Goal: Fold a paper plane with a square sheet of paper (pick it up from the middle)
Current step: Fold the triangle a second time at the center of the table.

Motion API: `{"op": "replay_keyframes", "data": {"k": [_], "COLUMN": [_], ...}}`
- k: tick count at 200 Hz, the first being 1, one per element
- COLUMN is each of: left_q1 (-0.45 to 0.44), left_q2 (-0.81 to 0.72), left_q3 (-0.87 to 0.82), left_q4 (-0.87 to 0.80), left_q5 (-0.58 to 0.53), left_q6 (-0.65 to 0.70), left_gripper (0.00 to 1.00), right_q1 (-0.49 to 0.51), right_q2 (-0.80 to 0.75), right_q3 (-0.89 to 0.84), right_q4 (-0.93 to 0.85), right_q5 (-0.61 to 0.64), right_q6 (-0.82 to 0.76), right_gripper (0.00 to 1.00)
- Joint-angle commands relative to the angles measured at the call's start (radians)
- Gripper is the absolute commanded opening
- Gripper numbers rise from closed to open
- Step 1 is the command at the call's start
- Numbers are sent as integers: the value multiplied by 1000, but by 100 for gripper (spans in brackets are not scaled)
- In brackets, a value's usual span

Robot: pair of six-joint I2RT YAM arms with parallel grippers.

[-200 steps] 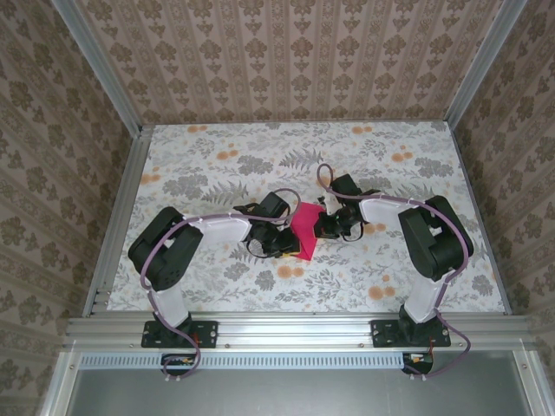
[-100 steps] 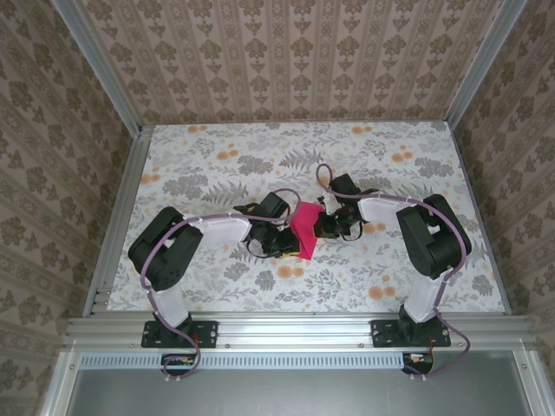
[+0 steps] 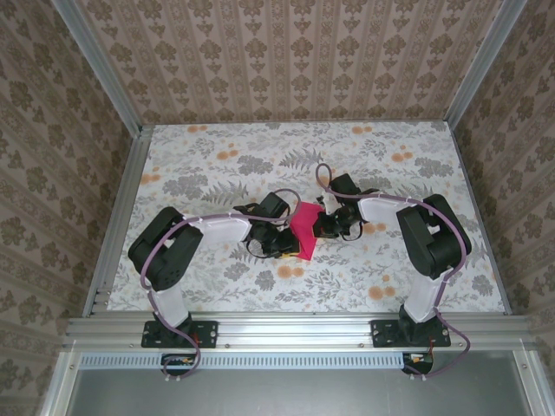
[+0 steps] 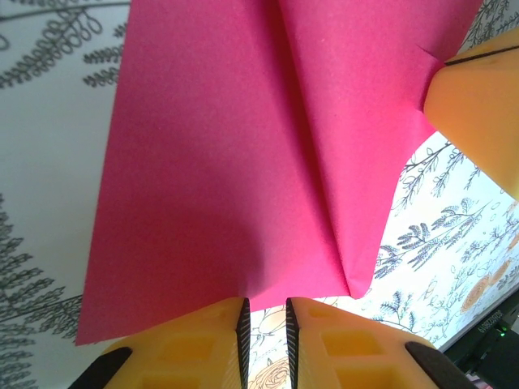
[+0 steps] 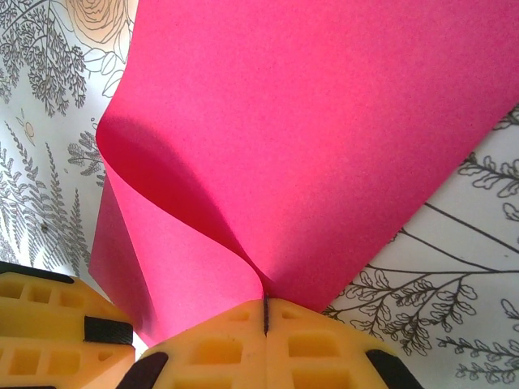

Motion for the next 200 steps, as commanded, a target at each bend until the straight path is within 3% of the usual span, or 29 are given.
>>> {"op": "replay_keyframes", "data": {"k": [1, 60, 105, 200], "left_q1": [-9, -7, 19, 52], "left_q2": [0, -28, -83, 59], "left_q3": [23, 58, 77, 118], "left_q4": [-26, -38, 48, 135], "left_q5": [-15, -22, -35, -15], "left_q6": [29, 56, 67, 53], "left_gripper": [22, 22, 22, 17], "right_q1": [5, 6, 6, 8], "right_q2": [30, 60, 63, 76], "right_q3": [24, 36, 37, 42], "right_q4": [-12, -37, -47, -66], "right_q5": [16, 50, 66, 97], "right_q6": [-14, -20, -24, -24], "right_gripper": [6, 6, 6, 5]}}
